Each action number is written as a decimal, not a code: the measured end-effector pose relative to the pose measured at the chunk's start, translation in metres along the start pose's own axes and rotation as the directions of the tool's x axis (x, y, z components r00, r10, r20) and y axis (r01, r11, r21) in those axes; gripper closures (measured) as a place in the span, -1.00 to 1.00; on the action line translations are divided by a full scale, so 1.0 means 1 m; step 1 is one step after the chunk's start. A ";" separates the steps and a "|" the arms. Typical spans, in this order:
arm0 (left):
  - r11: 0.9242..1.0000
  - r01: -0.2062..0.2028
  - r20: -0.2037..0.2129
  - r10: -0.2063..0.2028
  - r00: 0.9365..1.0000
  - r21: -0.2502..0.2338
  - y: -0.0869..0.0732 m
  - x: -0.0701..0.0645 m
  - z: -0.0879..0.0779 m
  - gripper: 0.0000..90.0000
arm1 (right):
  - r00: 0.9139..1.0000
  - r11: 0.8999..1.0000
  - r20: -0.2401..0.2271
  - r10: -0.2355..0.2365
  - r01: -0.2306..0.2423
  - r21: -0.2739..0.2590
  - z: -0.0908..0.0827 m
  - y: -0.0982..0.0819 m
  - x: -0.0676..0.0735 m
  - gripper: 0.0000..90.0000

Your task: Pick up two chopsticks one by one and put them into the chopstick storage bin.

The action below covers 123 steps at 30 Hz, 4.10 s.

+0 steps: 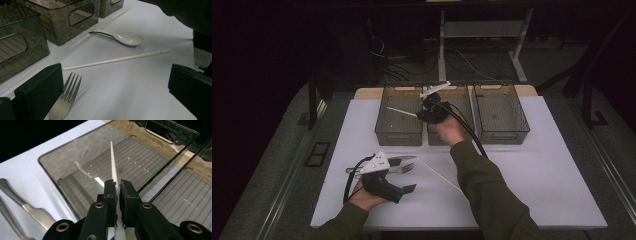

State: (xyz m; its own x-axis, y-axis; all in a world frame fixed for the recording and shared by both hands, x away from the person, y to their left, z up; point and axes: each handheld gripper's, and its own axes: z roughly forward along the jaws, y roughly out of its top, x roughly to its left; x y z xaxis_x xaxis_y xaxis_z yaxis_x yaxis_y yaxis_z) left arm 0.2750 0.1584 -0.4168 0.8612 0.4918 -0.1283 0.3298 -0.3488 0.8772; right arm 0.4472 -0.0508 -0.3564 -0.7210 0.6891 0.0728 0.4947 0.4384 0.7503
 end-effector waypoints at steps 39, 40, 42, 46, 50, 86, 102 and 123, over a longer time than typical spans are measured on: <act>1.000 -0.006 0.008 0.006 1.000 0.007 0.000 0.000 0.001 -1.00 | 0.994 0.998 -0.100 0.052 -0.055 -0.023 -0.010 0.002 -0.014 0.00; 1.000 -0.008 0.008 0.008 1.000 0.008 0.000 0.000 0.001 -1.00 | 0.994 0.998 -0.102 0.048 -0.051 -0.028 -0.014 0.000 -0.015 -0.02; 1.000 -0.012 0.007 0.011 1.000 0.013 0.000 0.001 0.001 -1.00 | 0.994 0.999 -0.105 0.037 -0.041 -0.034 -0.020 -0.004 -0.018 -0.04; 1.000 -0.017 0.005 0.017 1.000 0.019 -0.001 0.000 0.002 -1.00 | 0.992 0.998 -0.119 0.038 -0.044 -0.053 -0.032 -0.012 -0.021 -0.07; 1.000 -0.017 0.003 0.017 1.000 0.020 -0.001 0.000 0.002 -1.00 | 0.991 0.997 -0.130 0.025 -0.034 -0.068 -0.047 -0.022 -0.024 -0.08; 1.000 -0.013 0.000 0.013 1.000 0.024 -0.001 -0.002 0.003 -1.00 | 0.981 0.996 -0.194 -0.012 -0.006 -0.092 -0.119 -0.116 -0.022 -0.08; 1.000 -0.010 -0.003 0.010 1.000 0.027 -0.002 -0.002 0.001 -1.00 | 0.981 0.997 -0.192 0.002 -0.018 -0.080 -0.151 -0.155 -0.024 -0.07; 1.000 -0.015 -0.011 0.015 1.000 0.027 -0.003 -0.002 -0.001 -1.00 | 0.981 1.000 -0.196 -0.005 0.002 -0.016 -0.153 -0.194 -0.010 0.16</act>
State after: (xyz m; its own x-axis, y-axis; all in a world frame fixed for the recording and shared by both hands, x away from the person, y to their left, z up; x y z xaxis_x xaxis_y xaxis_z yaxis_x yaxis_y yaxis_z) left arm 0.2724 0.1595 -0.4185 0.8617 0.4954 -0.1096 0.3273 -0.3777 0.8661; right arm 0.2839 -0.2312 -0.4017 -0.8046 0.5605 0.1961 0.4853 0.4304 0.7610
